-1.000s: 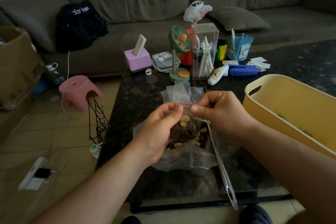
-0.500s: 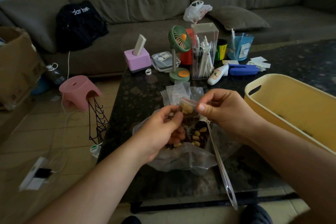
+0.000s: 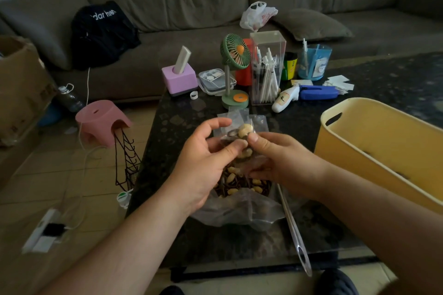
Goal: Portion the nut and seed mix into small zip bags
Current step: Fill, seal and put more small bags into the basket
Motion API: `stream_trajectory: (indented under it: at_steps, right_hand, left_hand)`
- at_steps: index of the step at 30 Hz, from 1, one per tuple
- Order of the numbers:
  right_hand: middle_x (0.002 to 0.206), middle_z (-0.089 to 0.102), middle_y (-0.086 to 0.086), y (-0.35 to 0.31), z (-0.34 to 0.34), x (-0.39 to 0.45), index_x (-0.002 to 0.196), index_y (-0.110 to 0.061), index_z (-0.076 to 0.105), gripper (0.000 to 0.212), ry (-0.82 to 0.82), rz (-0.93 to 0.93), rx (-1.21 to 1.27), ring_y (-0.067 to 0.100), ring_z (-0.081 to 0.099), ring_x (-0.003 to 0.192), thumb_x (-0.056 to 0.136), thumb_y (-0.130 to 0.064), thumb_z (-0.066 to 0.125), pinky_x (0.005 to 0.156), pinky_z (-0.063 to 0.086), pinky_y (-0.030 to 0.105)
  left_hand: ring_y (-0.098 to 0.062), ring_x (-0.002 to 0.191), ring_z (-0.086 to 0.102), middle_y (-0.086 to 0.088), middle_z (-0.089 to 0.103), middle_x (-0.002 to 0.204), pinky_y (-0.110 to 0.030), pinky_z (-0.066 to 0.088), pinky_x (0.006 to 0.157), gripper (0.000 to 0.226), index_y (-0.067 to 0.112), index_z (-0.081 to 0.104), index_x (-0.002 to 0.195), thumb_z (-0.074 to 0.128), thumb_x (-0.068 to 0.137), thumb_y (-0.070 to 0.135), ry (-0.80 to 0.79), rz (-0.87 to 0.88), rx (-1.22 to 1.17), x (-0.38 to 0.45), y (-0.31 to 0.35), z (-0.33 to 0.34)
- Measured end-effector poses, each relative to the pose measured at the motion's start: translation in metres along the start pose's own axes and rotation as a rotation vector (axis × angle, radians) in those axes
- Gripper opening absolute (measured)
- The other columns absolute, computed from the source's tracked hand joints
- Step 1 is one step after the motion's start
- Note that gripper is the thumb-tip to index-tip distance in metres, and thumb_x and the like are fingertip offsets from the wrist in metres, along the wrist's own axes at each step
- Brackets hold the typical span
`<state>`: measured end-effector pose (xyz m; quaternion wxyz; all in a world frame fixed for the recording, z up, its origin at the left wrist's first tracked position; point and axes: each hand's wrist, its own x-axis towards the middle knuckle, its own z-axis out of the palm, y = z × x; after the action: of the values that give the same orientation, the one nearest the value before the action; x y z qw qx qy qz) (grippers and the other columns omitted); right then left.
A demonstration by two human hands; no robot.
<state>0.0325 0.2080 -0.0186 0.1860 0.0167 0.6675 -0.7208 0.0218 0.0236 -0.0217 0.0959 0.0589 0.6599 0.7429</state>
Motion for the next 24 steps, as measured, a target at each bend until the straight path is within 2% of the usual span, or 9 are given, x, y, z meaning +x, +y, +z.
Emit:
stream_trajectory:
  at_steps: [5,7,10,13,15,17,19,21,24]
  right_hand:
    - [0.111,0.077,0.012,-0.001,0.005,0.002,0.119,-0.013,0.071,0.023,-0.005,-0.020,-0.071,0.033,0.074,0.107,0.097,-0.022,0.067,0.099,0.059,0.050]
    - [0.109,0.078,0.014,0.000,0.005,0.003,0.116,-0.009,0.071,0.021,-0.006,-0.020,-0.054,0.032,0.075,0.104,0.097,-0.016,0.068,0.096,0.061,0.048]
    - [0.102,0.078,0.013,0.001,0.005,0.004,0.111,-0.003,0.073,0.019,-0.017,-0.015,0.049,0.028,0.076,0.092,0.092,-0.005,0.070,0.084,0.064,0.039]
    - [0.110,0.076,0.019,0.003,0.001,0.006,0.115,0.002,0.070,0.035,-0.032,0.019,0.128,0.034,0.074,0.102,0.082,-0.009,0.075,0.096,0.060,0.046]
    - [0.115,0.074,0.022,0.003,0.000,0.005,0.120,0.002,0.067,0.042,-0.047,0.041,0.141,0.037,0.074,0.107,0.081,-0.011,0.076,0.098,0.059,0.048]
    - [0.110,0.076,0.018,0.002,-0.001,0.004,0.119,-0.002,0.067,0.041,-0.049,0.044,0.119,0.031,0.075,0.099,0.083,-0.019,0.077,0.089,0.060,0.042]
    - [0.107,0.075,0.016,0.000,-0.001,0.004,0.118,-0.005,0.068,0.038,-0.024,0.055,0.145,0.028,0.073,0.097,0.087,-0.025,0.075,0.089,0.058,0.043]
    - [0.106,0.075,0.018,-0.003,-0.001,0.004,0.117,-0.004,0.069,0.029,-0.002,0.064,0.205,0.030,0.074,0.096,0.094,-0.022,0.070,0.088,0.062,0.044]
    - [0.101,0.076,0.019,-0.005,-0.002,0.002,0.115,-0.001,0.070,0.020,0.032,0.037,0.181,0.028,0.075,0.086,0.099,-0.012,0.065,0.071,0.064,0.037]
  left_hand:
    - [-0.017,0.098,0.079,0.001,0.081,0.103,-0.039,0.064,0.083,0.043,0.031,0.061,0.129,0.074,0.096,0.007,0.084,0.008,-0.030,0.002,0.000,-0.003]
    - [-0.018,0.096,0.079,-0.001,0.081,0.101,-0.039,0.064,0.083,0.043,0.029,0.061,0.130,0.077,0.093,0.012,0.084,-0.015,-0.078,0.003,-0.001,-0.002]
    - [-0.017,0.093,0.078,-0.003,0.081,0.101,-0.032,0.062,0.078,0.052,0.020,0.067,0.126,0.082,0.077,0.026,0.056,-0.091,-0.166,0.003,-0.003,-0.001]
    - [-0.023,0.098,0.079,-0.010,0.081,0.105,-0.034,0.064,0.080,0.040,0.009,0.074,0.116,0.076,0.080,0.027,-0.012,-0.145,-0.155,0.002,-0.005,0.000]
    - [-0.025,0.097,0.079,-0.012,0.081,0.102,-0.037,0.065,0.081,0.040,0.008,0.076,0.110,0.074,0.079,0.033,0.014,-0.146,-0.116,0.003,-0.007,0.000]
    - [-0.030,0.102,0.078,-0.015,0.080,0.107,-0.042,0.064,0.087,0.042,0.009,0.077,0.110,0.072,0.081,0.038,0.047,-0.136,-0.075,0.004,-0.008,0.001]
    - [-0.034,0.109,0.075,-0.019,0.077,0.113,-0.048,0.062,0.095,0.042,0.010,0.077,0.111,0.070,0.084,0.041,0.047,-0.143,-0.068,0.004,-0.009,0.002]
    - [-0.034,0.109,0.075,-0.017,0.077,0.112,-0.050,0.062,0.096,0.042,0.012,0.075,0.113,0.069,0.084,0.042,0.020,-0.175,-0.079,0.003,-0.009,0.004]
    - [-0.030,0.107,0.076,-0.010,0.078,0.109,-0.047,0.063,0.093,0.046,0.015,0.069,0.122,0.073,0.080,0.035,-0.028,-0.227,-0.125,0.000,-0.011,0.008]
